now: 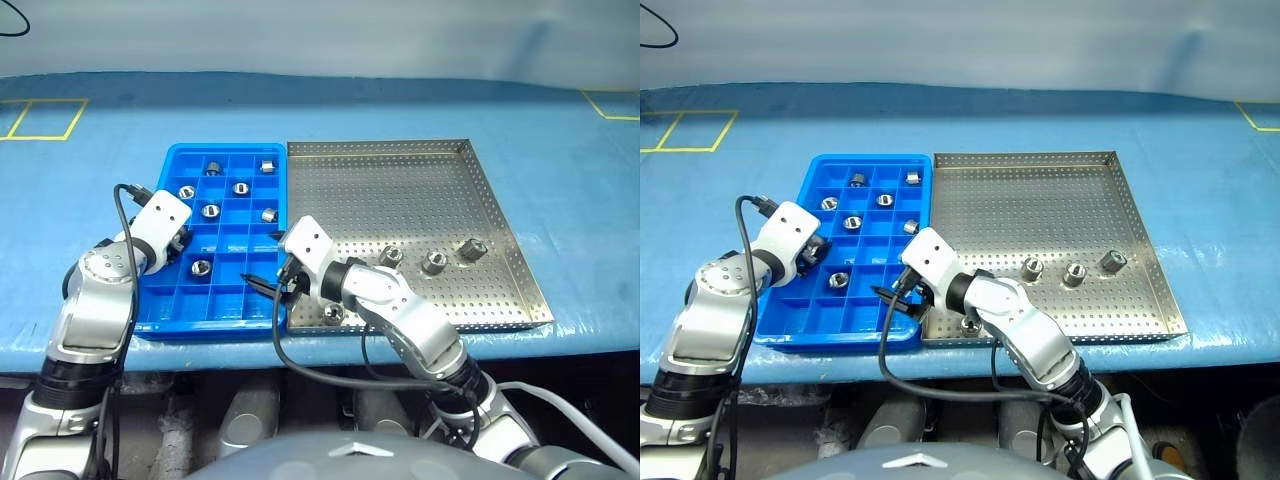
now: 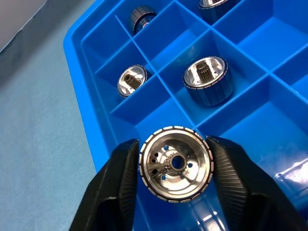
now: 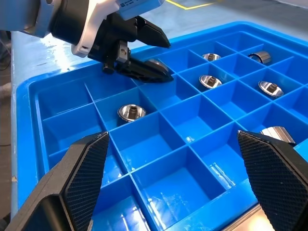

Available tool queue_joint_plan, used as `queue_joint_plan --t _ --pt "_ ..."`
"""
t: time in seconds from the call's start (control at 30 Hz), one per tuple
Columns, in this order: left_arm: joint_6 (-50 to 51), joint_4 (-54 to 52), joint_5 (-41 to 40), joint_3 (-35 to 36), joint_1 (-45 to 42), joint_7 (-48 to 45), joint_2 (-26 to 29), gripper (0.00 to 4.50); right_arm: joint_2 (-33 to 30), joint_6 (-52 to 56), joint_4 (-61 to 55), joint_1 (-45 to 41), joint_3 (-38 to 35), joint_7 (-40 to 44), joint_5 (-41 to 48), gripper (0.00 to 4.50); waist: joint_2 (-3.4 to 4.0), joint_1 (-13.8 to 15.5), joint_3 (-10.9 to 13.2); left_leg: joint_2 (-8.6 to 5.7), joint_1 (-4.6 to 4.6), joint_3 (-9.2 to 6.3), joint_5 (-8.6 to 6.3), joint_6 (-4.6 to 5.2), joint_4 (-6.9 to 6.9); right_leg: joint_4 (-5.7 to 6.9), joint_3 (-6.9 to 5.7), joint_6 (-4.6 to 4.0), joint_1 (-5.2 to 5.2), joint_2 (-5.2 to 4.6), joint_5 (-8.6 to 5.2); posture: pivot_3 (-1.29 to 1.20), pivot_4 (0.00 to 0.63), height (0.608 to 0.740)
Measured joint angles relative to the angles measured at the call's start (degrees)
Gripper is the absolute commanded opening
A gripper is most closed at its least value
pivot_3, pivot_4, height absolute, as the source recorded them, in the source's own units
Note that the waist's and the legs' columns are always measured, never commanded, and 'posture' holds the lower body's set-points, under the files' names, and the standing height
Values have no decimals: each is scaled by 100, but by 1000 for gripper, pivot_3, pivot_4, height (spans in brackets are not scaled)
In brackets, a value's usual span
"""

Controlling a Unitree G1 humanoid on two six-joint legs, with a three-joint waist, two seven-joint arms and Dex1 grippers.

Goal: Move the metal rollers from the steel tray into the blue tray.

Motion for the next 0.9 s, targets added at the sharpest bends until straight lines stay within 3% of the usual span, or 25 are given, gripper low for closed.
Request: queue_joint_plan --t 0.07,0.2,0.4,0.6,0.9 --pt "5 1 -44 3 -261 -35 43 4464 -90 68 -161 47 -53 -27 -1 4500 -1 -1 1 -1 -1 -1 0 0 2 0 -2 0 1 -1 0 70 150 740" --pt "-36 23 -259 -25 -838 -305 165 4464 -311 197 -557 241 -305 -143 -15 4500 -2 -30 1 -3 -3 -1 0 1 2 -3 -4 1 2 -5 0 26 150 740" --pt "-928 419 -1020 -603 -2224 -1520 -14 4464 -891 610 -1470 959 -992 -326 2 4500 -8 -107 4 -7 -11 14 -4 11 9 -9 0 5 3 -14 2 -71 150 740" --pt "-2458 2063 -1112 -1756 -3308 -3082 -262 4464 -1627 1053 -2339 1941 -1961 -358 63 4500 -8 -352 4 -4 -16 27 -12 27 15 -9 7 8 1 -9 1 -169 150 740" --pt "-5836 4376 -1048 -2615 -3879 -5135 -810 4464 -1652 1347 -3105 2942 -2621 -629 188 4500 -7 -754 4 3 -12 63 -16 39 29 -6 26 21 2 1 3 -256 150 740"
